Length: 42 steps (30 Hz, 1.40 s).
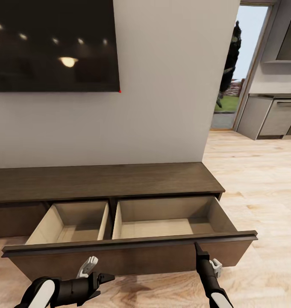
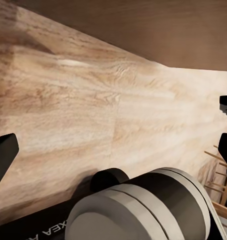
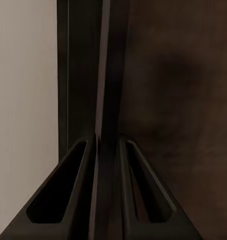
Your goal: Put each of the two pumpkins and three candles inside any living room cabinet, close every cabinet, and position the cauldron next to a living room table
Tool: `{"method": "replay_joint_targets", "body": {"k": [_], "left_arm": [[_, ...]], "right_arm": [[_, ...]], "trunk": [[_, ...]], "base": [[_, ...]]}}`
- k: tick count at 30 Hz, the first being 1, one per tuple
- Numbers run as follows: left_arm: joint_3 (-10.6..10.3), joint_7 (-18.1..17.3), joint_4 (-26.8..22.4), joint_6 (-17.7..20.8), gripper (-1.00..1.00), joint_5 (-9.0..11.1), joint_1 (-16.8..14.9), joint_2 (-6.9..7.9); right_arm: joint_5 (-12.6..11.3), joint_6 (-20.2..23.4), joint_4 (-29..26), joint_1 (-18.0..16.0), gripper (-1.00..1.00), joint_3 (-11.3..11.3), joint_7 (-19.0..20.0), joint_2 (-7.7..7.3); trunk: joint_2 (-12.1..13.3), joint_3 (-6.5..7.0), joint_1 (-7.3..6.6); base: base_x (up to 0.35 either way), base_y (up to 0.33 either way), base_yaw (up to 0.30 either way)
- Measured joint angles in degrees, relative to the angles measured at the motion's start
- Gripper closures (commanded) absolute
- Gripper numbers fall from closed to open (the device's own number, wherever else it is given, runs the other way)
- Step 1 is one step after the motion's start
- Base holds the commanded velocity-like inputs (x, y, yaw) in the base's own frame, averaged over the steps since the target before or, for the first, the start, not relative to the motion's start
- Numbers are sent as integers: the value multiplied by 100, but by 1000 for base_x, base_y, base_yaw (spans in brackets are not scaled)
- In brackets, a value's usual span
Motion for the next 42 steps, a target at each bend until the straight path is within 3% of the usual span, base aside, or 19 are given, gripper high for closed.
{"method": "replay_joint_targets", "body": {"k": [1, 22, 30, 36, 42], "left_arm": [[-2, 0, 2, 0, -100, -1, -3, 0], [-2, 0, 2, 0, -100, 4, -3, 0], [1, -2, 2, 0, -100, 4, -3, 0], [2, -1, 2, 0, -100, 1, 1, 0], [6, -2, 2, 0, -100, 1, -1, 0]], "right_arm": [[58, 14, 3, 1, -100, 154, 48, 2], [61, 73, 8, 11, -100, 168, 37, -28], [65, 398, 28, 61, -100, 170, 30, -87], [73, 460, 86, 62, -100, 167, 29, -97], [68, 482, 93, 63, -100, 168, 15, -97]], "trunk": [[0, 0, 0], [0, 0, 0], [0, 0, 0], [-8, -132, 16], [-11, -176, 21]], "base": [[0, 0, 0], [0, 0, 0], [0, 0, 0], [0, 0, 0], [0, 0, 0]]}}
